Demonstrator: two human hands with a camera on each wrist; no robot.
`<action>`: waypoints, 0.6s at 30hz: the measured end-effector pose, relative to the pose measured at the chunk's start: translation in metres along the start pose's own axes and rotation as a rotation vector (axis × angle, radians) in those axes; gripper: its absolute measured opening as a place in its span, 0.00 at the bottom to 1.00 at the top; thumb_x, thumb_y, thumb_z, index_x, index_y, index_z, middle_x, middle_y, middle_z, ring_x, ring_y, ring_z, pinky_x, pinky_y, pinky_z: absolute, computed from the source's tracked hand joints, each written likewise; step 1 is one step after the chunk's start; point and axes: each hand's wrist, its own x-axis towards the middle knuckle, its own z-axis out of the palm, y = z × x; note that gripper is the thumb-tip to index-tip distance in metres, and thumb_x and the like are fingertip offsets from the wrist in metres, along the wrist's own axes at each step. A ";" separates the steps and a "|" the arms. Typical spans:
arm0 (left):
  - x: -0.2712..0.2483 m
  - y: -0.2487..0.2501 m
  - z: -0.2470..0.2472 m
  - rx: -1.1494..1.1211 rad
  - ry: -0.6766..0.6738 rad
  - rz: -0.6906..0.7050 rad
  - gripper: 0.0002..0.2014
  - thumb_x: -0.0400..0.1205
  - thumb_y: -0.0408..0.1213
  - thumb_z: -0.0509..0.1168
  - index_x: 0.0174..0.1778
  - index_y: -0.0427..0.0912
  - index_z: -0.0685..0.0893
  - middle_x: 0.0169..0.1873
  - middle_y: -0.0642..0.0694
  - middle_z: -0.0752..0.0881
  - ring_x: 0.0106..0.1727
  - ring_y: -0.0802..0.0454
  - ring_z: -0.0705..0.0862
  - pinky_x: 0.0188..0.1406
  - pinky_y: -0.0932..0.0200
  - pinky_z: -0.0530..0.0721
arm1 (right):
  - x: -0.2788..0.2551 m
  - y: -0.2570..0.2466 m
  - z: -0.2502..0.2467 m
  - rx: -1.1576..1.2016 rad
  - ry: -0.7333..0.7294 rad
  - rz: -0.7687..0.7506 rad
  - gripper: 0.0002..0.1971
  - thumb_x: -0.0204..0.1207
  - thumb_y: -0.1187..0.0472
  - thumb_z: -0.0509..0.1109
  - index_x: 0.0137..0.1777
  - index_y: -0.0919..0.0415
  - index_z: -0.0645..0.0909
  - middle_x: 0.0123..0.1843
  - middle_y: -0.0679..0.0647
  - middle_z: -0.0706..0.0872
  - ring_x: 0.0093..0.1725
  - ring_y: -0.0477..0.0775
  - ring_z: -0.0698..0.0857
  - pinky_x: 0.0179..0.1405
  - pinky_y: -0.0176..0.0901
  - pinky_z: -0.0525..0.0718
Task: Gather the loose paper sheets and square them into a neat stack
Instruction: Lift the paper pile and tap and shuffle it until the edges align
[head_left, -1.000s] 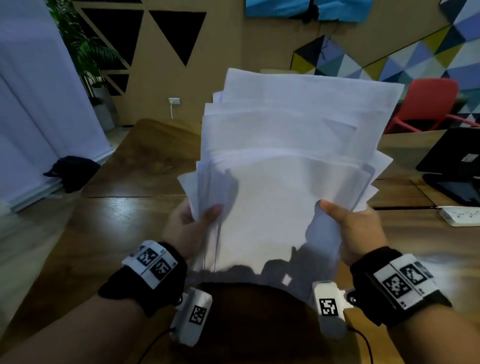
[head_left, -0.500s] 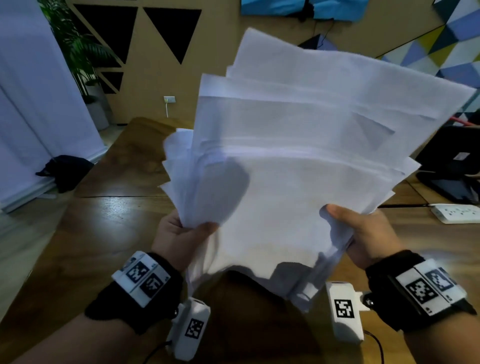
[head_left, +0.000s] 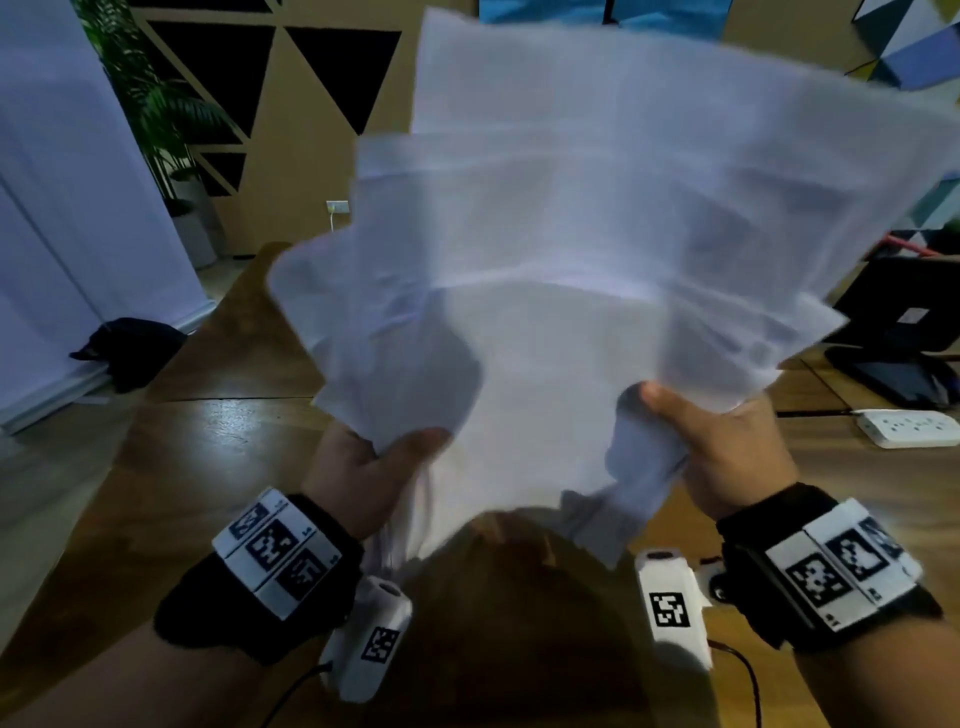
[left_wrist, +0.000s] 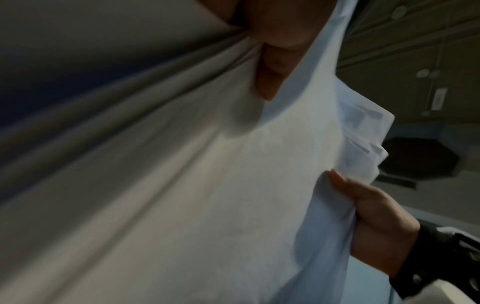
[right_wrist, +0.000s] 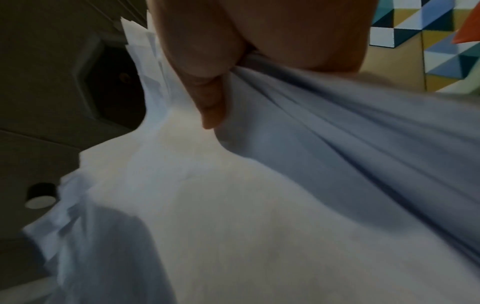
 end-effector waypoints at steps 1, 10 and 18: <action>0.000 0.003 -0.004 -0.004 0.010 0.023 0.14 0.63 0.35 0.79 0.39 0.52 0.84 0.31 0.61 0.89 0.36 0.75 0.85 0.33 0.79 0.80 | -0.001 -0.006 0.000 -0.003 -0.015 -0.050 0.24 0.57 0.64 0.76 0.56 0.64 0.81 0.38 0.43 0.92 0.40 0.42 0.90 0.39 0.31 0.85; -0.007 -0.011 0.002 0.173 0.018 -0.141 0.15 0.58 0.39 0.78 0.32 0.45 0.78 0.24 0.56 0.79 0.25 0.68 0.81 0.19 0.80 0.74 | -0.004 0.022 -0.005 -0.083 -0.015 0.046 0.37 0.34 0.41 0.87 0.48 0.52 0.86 0.44 0.47 0.93 0.48 0.51 0.91 0.46 0.40 0.88; -0.008 0.003 -0.008 -0.093 0.099 -0.088 0.14 0.59 0.27 0.80 0.29 0.46 0.83 0.18 0.56 0.87 0.21 0.65 0.83 0.17 0.73 0.79 | -0.004 -0.013 -0.003 -0.006 -0.150 -0.104 0.17 0.50 0.58 0.81 0.42 0.47 0.90 0.43 0.46 0.93 0.46 0.48 0.91 0.45 0.38 0.87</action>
